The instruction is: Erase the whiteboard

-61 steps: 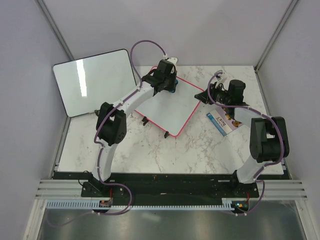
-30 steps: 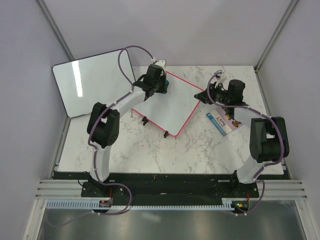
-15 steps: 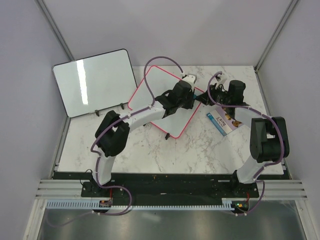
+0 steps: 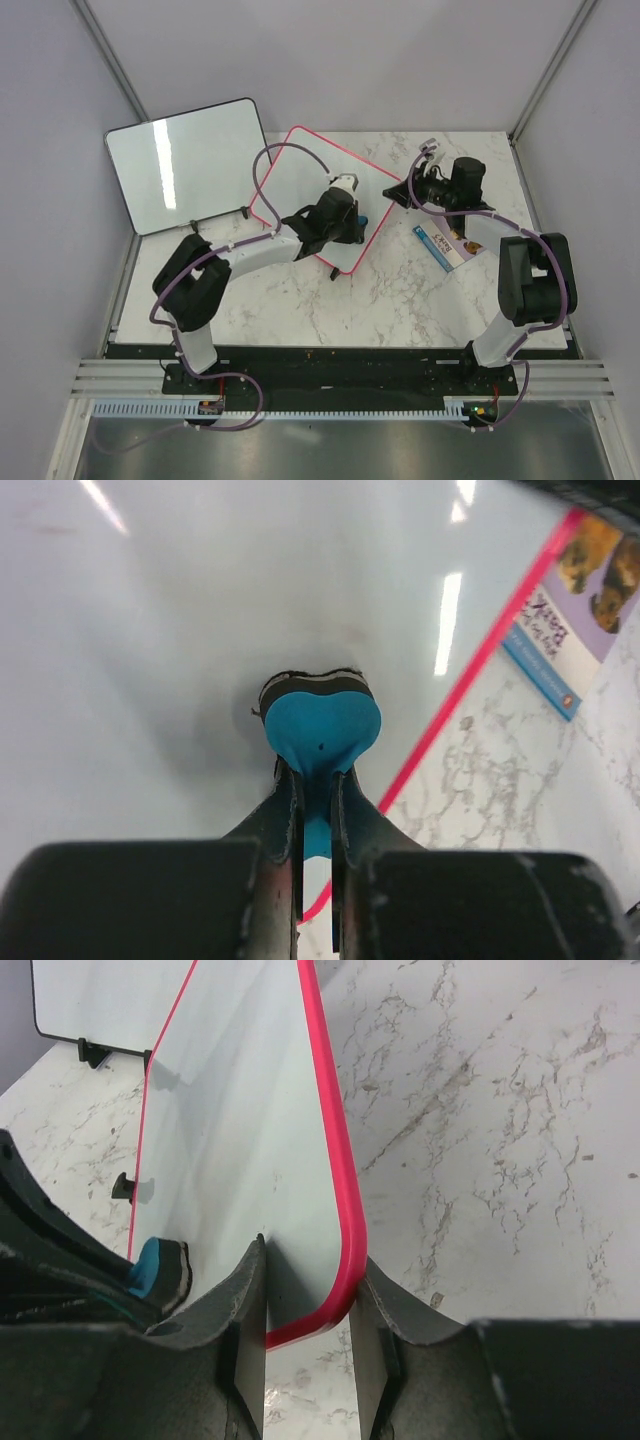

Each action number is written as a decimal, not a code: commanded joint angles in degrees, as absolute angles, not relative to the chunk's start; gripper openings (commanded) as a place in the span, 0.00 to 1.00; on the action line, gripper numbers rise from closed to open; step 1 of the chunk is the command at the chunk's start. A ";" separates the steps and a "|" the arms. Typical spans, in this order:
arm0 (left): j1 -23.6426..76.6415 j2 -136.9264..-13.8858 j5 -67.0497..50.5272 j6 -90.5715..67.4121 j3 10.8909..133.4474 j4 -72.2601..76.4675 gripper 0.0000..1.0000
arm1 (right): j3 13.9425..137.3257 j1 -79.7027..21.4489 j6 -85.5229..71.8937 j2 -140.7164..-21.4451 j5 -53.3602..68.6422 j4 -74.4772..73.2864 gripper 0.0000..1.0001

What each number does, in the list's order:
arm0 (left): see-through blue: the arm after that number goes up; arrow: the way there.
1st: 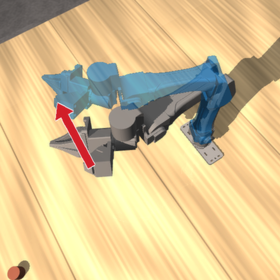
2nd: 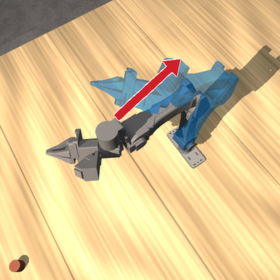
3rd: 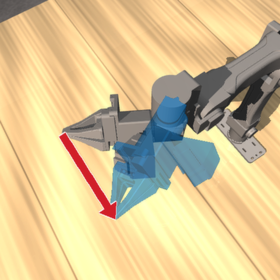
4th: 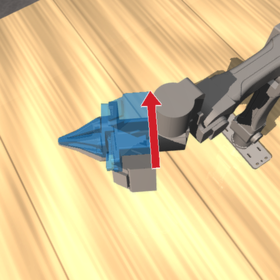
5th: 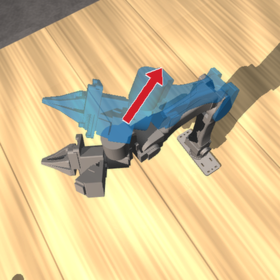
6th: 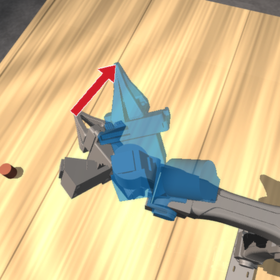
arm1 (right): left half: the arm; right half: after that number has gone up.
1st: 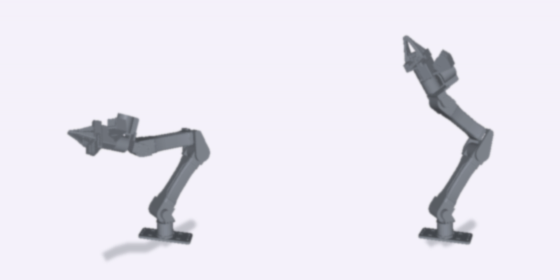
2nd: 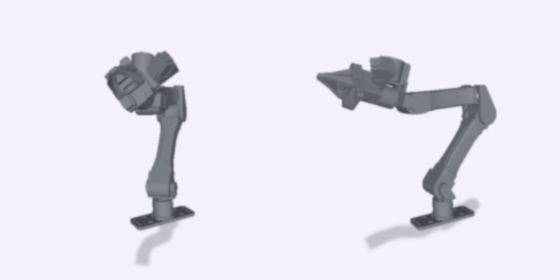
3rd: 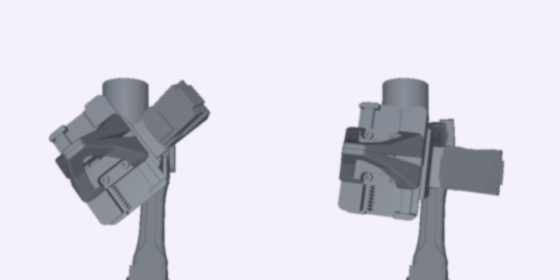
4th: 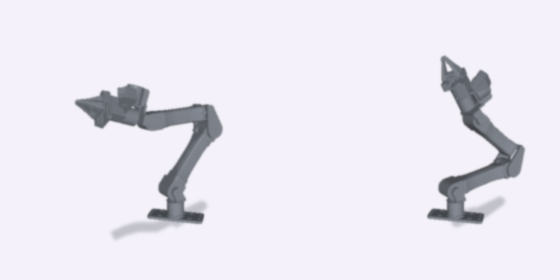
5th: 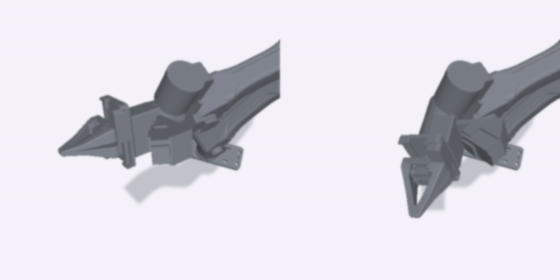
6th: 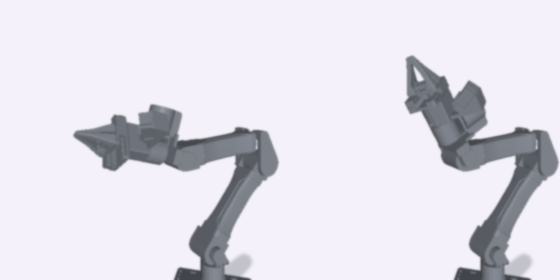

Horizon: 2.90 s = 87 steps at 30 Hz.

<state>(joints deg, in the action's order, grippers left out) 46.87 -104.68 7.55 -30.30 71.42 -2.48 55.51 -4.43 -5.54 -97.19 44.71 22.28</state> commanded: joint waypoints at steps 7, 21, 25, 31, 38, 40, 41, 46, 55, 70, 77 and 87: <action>35.33 -98.18 11.94 -30.85 61.96 -14.85 0.02 | 56.51 -6.50 6.33 -96.68 42.54 22.33 0.00; 26.55 -73.76 17.58 -34.27 48.88 -23.46 0.23 | 59.58 -6.59 7.65 -97.91 44.99 17.67 0.00; 24.26 -66.89 17.84 -35.86 46.06 -27.23 0.55 | 61.34 -6.68 9.05 -98.35 46.40 14.51 0.00; 22.50 -68.46 17.84 -38.06 44.82 -30.85 0.79 | 63.20 -6.77 10.90 -97.30 46.32 9.14 0.00; 22.24 -73.47 15.12 -37.09 44.91 -26.91 0.94 | 61.88 -6.94 10.90 -95.28 45.88 8.09 0.00; 22.24 -74.96 14.68 -36.04 45.52 -25.84 0.94 | 61.96 -6.86 10.99 -94.40 45.79 7.65 0.00; 22.24 -75.49 14.59 -35.86 45.88 -25.49 0.94 | 62.05 -6.94 11.25 -94.22 45.62 7.04 0.00; 22.24 -78.65 14.24 -34.89 47.81 -23.73 0.93 | 64.16 -5.98 12.30 -93.25 47.02 2.74 0.00; 22.24 -83.40 15.64 -33.22 49.66 -22.15 0.92 | 63.11 -4.40 13.27 -89.74 47.72 0.18 0.00; 22.24 -87.54 16.17 -32.70 55.90 -22.06 0.91 | 60.47 -3.43 14.77 -85.25 47.11 -5.45 0.00; 22.24 -87.71 19.25 -32.35 56.60 -22.85 0.82 | 60.03 -3.78 13.71 -85.08 45.44 -5.19 0.13; 22.24 -92.37 16.53 -33.13 58.54 -18.91 0.02 | 56.95 -3.87 11.34 -82.71 41.93 -0.44 0.49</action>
<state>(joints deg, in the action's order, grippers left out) 22.31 -91.98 16.80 -33.10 56.64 -22.90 57.74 -3.75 9.08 -84.64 44.42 -3.57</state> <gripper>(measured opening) 0.022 0.470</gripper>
